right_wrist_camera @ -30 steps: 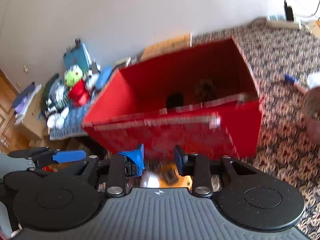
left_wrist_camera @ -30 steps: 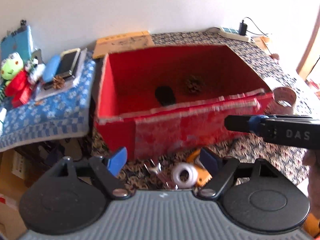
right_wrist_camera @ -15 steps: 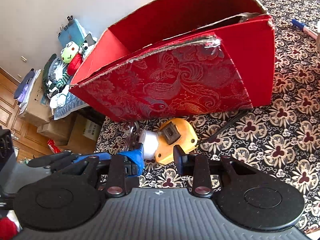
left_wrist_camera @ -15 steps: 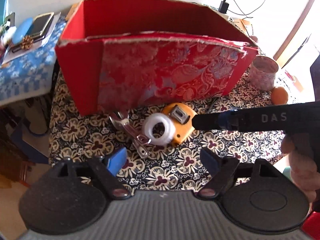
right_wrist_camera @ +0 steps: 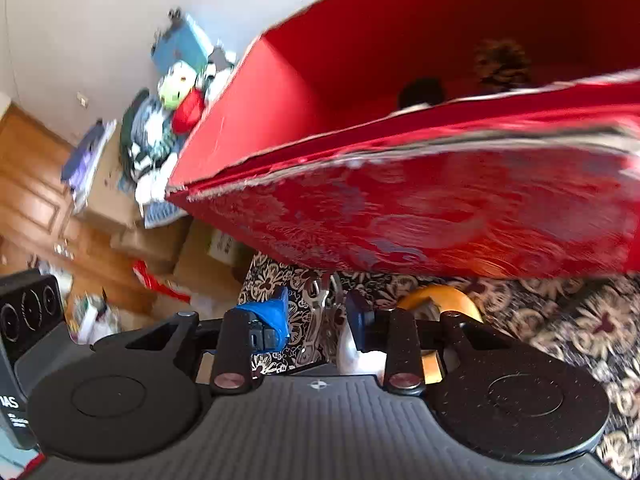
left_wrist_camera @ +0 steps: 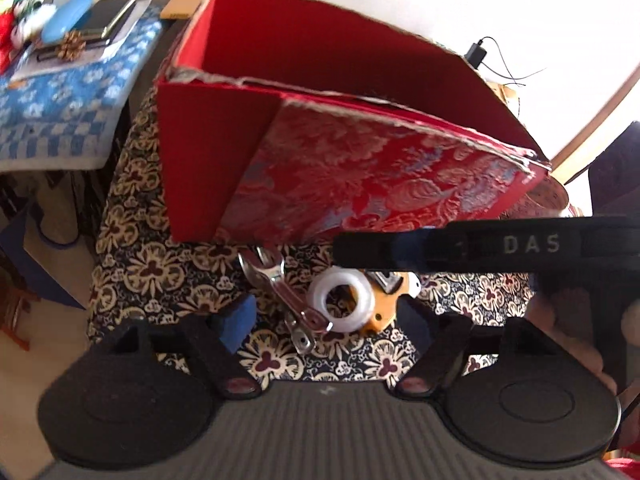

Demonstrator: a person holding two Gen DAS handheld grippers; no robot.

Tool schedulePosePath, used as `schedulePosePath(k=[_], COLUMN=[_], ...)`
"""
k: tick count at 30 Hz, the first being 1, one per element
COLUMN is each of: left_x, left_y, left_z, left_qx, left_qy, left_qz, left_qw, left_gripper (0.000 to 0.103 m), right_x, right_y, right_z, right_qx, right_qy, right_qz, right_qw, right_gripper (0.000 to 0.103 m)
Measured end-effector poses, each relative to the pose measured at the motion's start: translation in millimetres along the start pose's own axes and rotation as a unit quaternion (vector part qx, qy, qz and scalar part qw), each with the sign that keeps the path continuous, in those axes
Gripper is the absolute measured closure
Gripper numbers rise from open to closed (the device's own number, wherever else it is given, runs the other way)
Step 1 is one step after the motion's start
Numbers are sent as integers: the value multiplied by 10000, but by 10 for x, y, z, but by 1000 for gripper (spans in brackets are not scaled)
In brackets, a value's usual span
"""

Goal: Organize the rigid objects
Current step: 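Move the right gripper out of the box to the silver metal clip, then close the right gripper on the silver metal clip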

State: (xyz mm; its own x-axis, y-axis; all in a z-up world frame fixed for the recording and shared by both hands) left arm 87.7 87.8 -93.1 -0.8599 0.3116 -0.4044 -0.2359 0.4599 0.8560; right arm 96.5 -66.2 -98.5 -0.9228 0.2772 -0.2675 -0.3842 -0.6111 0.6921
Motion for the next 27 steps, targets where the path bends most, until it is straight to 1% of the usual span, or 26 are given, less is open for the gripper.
schedulePosePath(k=[2,5,7,9,10,11,12,15,17,21,23,25,27], left_x=[-14,-7,-8,-12,-15,-21,-21,-33,-52,-103,-102,-88,-63], left_y=[-50,-98,-123,-158,-177,-195,-216,-260,-276,-290,-300,-298,-262], left_z=[53,133,180,216,237,259,268,277,274,290,278,280,256], left_qx=[16,62,85,62,43,31,18,-47,-59,-72,-73,-102,-223], left_qy=[98,254,336,353,351,341,324,218,154,134,127,115,29], left_qz=[53,111,135,182,201,223,251,246,240,210,184,175,159], left_qw=[9999,9996,9993,9992,9992,9992,9992,9994,9996,9997,9997,9997,9996], left_gripper=[35,42,43,45,47,52,56,64,64,65,66,71,91], right_x=[-35,-57,-52,-46,-50,-50,-48,-53,-61,-75,-64,-52,-35], right_y=[-94,-221,-300,-353,-376,-392,-411,-440,-445,-451,-420,-380,-331], right_z=[50,118,129,132,147,153,157,158,153,145,127,144,129], right_qx=[59,179,278,274,252,253,273,371,393,434,396,324,259], right_qy=[165,407,485,491,500,507,521,606,591,647,588,609,541], right_qz=[126,317,440,516,538,561,592,562,516,482,470,421,411], right_qw=[9998,9985,9975,9971,9970,9968,9965,9959,9961,9958,9964,9967,9974], right_gripper=[88,88,88,89,89,89,91,94,94,103,103,103,103])
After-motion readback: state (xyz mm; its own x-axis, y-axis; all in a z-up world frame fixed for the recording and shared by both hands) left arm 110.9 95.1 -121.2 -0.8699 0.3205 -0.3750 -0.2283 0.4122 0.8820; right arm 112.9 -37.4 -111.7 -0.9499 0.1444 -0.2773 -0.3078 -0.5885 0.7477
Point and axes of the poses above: each gripper's, at about its wrist camera, not at the fingertips, and y roughly against the way its jaws point, z to its left, x to its underside, the point moved 3 cm from there along -y, roughly the way its jaws point, and after that the axes turned 6 degrees about z, right-handed, at the moved point
